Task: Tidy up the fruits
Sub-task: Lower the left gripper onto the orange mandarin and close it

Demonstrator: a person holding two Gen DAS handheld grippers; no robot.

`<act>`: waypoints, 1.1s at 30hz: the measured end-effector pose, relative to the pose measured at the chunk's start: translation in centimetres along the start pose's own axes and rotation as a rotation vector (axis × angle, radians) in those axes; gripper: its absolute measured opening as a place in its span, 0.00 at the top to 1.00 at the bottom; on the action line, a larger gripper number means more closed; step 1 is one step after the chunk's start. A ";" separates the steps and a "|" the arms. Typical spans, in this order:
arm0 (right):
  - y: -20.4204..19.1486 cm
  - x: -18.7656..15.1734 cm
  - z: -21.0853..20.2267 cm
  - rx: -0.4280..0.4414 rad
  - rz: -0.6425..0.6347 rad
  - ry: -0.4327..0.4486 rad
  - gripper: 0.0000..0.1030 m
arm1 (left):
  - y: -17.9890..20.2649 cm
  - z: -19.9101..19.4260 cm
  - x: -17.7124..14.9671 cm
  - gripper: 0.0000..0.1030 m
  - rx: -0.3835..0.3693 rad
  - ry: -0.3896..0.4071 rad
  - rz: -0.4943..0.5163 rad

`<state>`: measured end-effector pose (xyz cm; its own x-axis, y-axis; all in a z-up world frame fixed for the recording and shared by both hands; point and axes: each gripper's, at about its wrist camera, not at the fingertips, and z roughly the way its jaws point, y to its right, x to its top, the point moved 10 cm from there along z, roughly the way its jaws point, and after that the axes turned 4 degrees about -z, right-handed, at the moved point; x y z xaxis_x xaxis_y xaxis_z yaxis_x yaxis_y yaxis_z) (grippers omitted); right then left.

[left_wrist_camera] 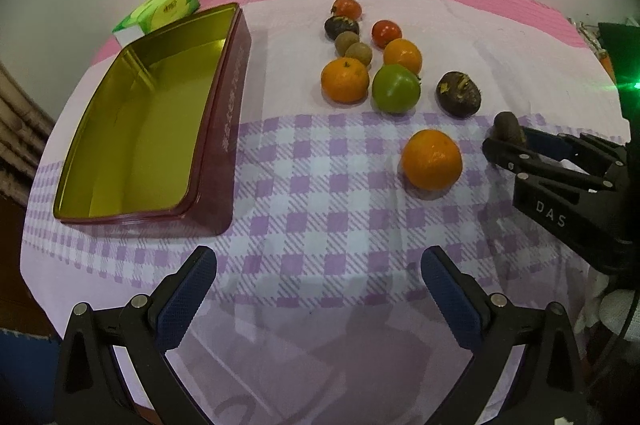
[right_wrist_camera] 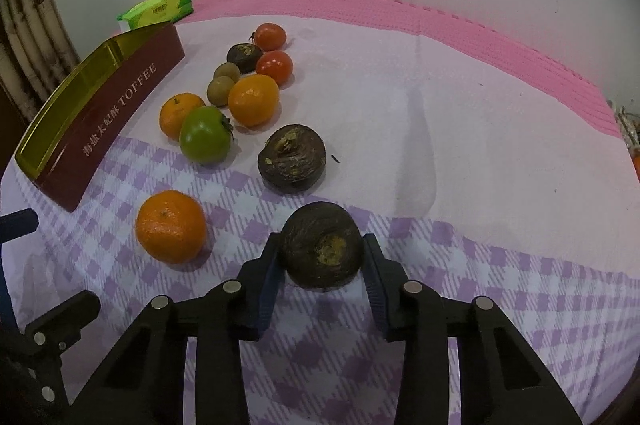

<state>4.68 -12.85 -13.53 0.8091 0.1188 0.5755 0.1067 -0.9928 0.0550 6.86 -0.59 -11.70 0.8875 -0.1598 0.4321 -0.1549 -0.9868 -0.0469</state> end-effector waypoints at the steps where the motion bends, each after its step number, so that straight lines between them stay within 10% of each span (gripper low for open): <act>1: 0.0 0.1 0.0 0.000 0.001 0.000 0.61 | 0.1 0.0 0.2 0.01 0.001 0.004 0.004; 15: 5.1 -0.5 -0.4 -0.060 0.077 -0.017 0.62 | 3.4 0.4 2.5 0.01 -0.103 0.000 0.056; 33: 7.1 -0.6 -0.3 -0.069 0.131 -0.016 0.62 | 6.9 3.5 4.1 0.45 -0.159 -0.063 0.077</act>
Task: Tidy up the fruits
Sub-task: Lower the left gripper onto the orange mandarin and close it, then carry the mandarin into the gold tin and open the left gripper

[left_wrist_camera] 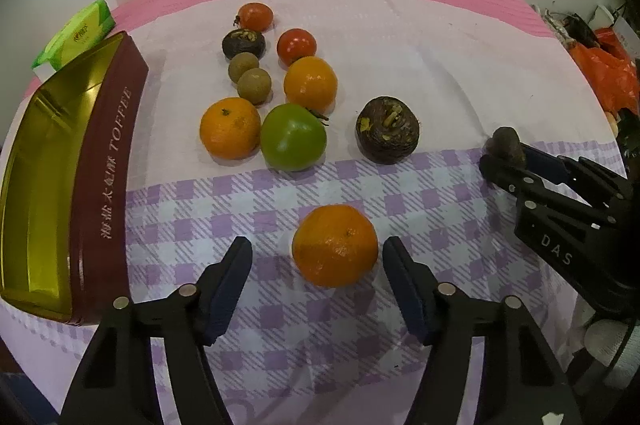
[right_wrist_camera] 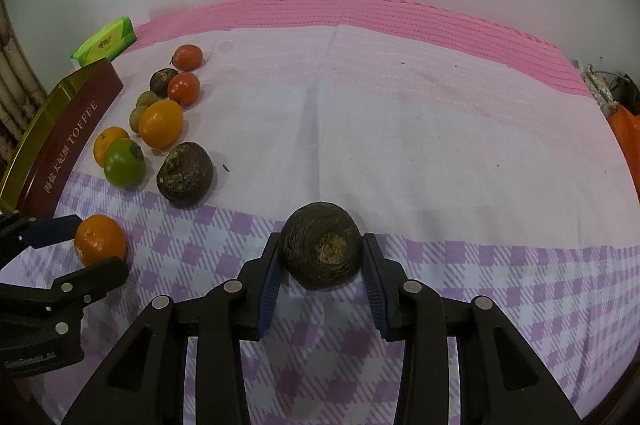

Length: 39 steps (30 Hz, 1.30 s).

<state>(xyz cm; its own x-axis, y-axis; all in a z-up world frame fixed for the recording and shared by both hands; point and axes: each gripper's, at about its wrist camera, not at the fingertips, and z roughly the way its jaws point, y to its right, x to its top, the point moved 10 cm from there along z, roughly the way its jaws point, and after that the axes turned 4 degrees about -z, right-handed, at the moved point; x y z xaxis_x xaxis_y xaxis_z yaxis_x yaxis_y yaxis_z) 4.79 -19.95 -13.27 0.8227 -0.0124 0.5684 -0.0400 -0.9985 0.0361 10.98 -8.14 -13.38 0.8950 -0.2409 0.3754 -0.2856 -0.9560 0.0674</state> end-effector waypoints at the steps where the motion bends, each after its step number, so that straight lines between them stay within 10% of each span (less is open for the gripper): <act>1: 0.0 0.0 0.0 0.000 -0.002 0.000 0.62 | 0.1 0.0 0.0 0.51 -0.005 -0.003 0.004; 25: -0.1 0.0 0.0 -0.033 -0.024 0.002 0.61 | -4.1 -5.4 1.6 0.64 0.013 0.102 -0.054; 39: -0.2 0.0 0.0 -0.038 -0.027 0.007 0.61 | -19.6 -7.1 1.6 0.64 0.218 0.123 -0.219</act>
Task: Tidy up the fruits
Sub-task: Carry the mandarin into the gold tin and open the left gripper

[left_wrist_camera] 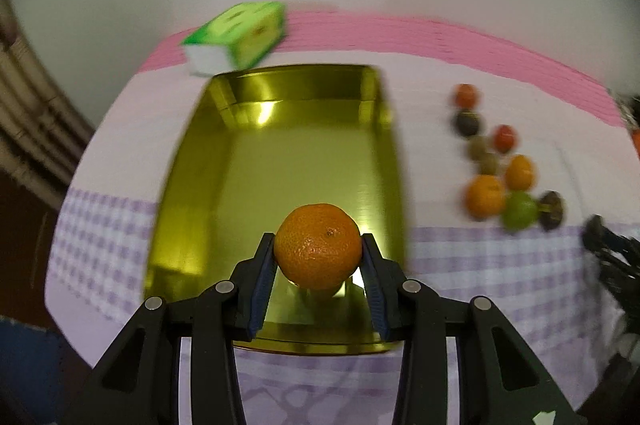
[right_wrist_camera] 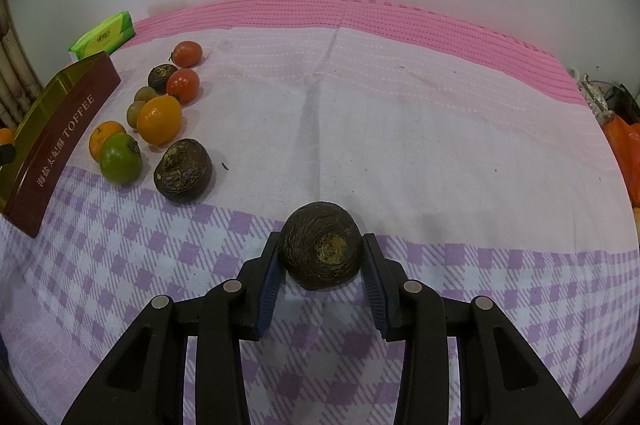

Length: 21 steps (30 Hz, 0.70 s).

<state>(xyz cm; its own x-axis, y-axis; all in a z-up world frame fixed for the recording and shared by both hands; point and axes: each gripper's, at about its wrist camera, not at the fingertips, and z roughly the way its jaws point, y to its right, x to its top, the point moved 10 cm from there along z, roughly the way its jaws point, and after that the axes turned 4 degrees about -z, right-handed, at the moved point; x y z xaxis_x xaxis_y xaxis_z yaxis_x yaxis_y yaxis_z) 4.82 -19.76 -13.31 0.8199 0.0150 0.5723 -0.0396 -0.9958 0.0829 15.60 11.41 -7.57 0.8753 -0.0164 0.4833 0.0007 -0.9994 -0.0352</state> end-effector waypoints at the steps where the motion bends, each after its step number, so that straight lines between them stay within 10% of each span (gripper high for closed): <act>1: 0.0 0.0 0.0 0.000 0.001 0.000 0.61 | -0.6 0.3 0.0 0.64 0.005 -0.005 -0.009; 21: -0.1 0.0 0.0 -0.001 0.001 0.000 0.61 | -4.5 4.3 -2.5 0.64 0.052 -0.091 -0.032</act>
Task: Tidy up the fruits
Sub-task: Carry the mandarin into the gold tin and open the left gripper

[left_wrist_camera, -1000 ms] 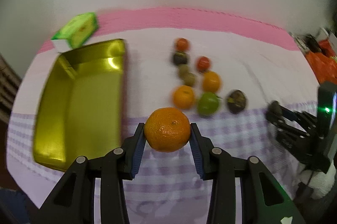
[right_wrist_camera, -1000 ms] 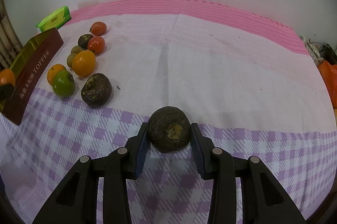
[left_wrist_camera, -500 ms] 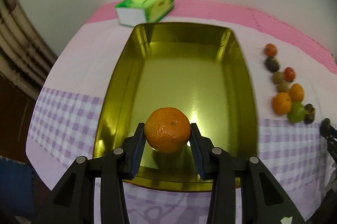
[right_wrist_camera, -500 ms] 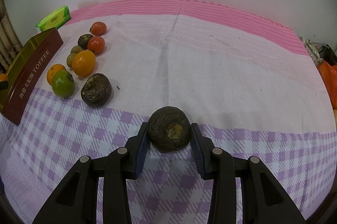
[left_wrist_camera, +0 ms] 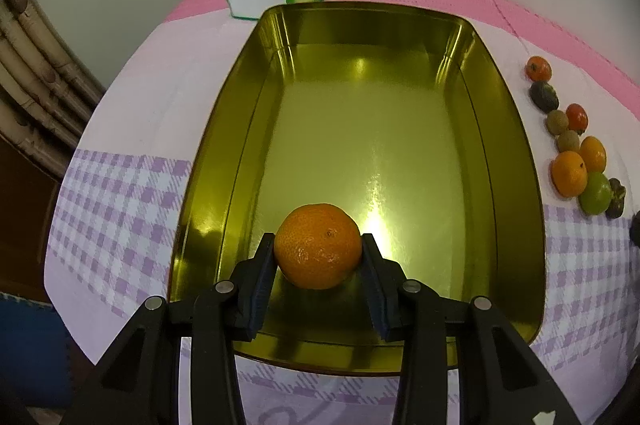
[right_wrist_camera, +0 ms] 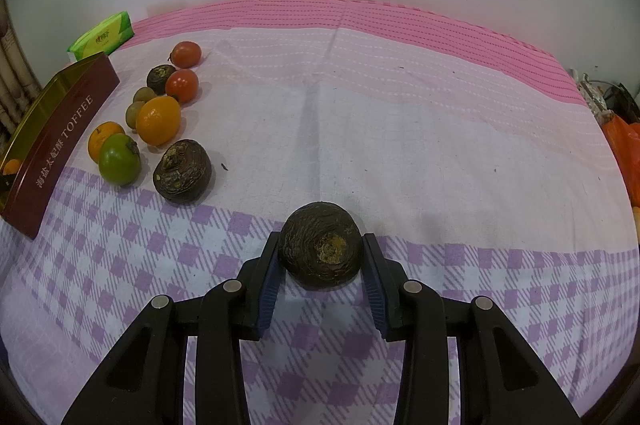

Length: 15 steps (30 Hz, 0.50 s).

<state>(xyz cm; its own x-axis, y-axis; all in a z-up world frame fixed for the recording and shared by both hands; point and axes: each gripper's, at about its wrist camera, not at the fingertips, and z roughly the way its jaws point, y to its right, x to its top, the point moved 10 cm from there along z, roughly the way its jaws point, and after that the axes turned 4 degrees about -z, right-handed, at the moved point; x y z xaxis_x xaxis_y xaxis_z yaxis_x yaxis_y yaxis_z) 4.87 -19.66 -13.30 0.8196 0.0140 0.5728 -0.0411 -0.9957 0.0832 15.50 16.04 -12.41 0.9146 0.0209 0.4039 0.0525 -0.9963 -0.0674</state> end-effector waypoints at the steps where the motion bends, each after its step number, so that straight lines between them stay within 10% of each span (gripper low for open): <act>1: 0.0 0.0 0.0 0.000 -0.001 0.000 0.61 | 0.1 0.1 0.0 0.64 -0.001 -0.002 0.003; 15: 0.0 0.0 0.0 -0.001 0.000 -0.001 0.61 | 0.2 0.8 -0.4 0.63 0.004 -0.017 0.005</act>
<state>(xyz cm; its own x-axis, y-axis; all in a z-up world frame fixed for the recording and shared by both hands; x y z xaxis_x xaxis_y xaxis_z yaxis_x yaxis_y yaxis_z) 4.91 -19.67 -13.30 0.8204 0.0137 0.5716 -0.0418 -0.9956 0.0839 15.52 15.92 -13.34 0.9214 0.0174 0.3882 0.0494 -0.9961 -0.0728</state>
